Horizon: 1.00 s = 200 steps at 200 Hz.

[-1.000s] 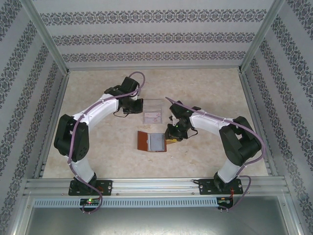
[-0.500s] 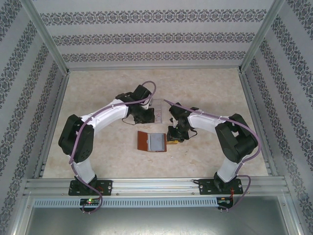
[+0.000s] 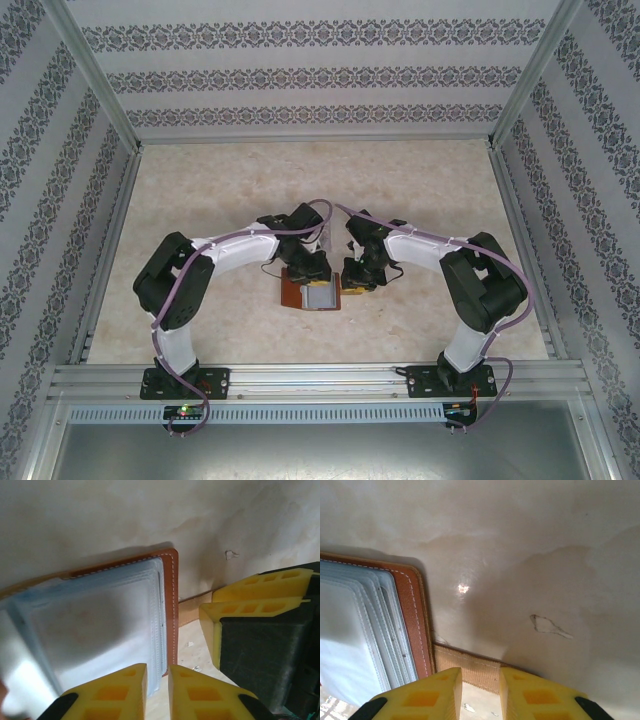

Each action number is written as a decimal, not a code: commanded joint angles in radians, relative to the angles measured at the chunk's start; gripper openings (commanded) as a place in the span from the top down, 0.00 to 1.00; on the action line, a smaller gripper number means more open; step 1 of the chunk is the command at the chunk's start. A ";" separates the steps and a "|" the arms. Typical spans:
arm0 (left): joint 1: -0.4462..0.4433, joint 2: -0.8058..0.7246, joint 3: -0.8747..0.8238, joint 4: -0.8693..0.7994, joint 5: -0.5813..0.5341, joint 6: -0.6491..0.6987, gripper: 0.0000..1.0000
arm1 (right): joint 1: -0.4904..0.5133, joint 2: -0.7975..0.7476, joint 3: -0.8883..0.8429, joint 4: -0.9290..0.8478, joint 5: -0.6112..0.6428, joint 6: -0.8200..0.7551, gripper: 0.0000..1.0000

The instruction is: Take the credit cards out of the card holder

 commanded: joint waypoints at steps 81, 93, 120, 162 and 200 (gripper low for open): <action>-0.018 0.047 0.018 -0.122 -0.116 -0.015 0.68 | -0.007 0.001 -0.022 0.001 0.013 -0.009 0.65; -0.019 0.048 0.029 -0.156 -0.151 -0.006 0.67 | -0.007 0.000 -0.023 0.001 0.012 -0.010 0.65; -0.019 0.049 0.051 -0.219 -0.212 0.007 0.66 | -0.009 -0.002 -0.023 -0.002 0.013 -0.013 0.64; -0.021 0.038 0.074 -0.280 -0.281 0.015 0.58 | -0.009 -0.006 -0.026 -0.001 0.014 -0.011 0.64; -0.020 0.037 0.080 -0.296 -0.303 0.015 0.51 | -0.009 -0.009 -0.025 -0.001 0.014 -0.008 0.64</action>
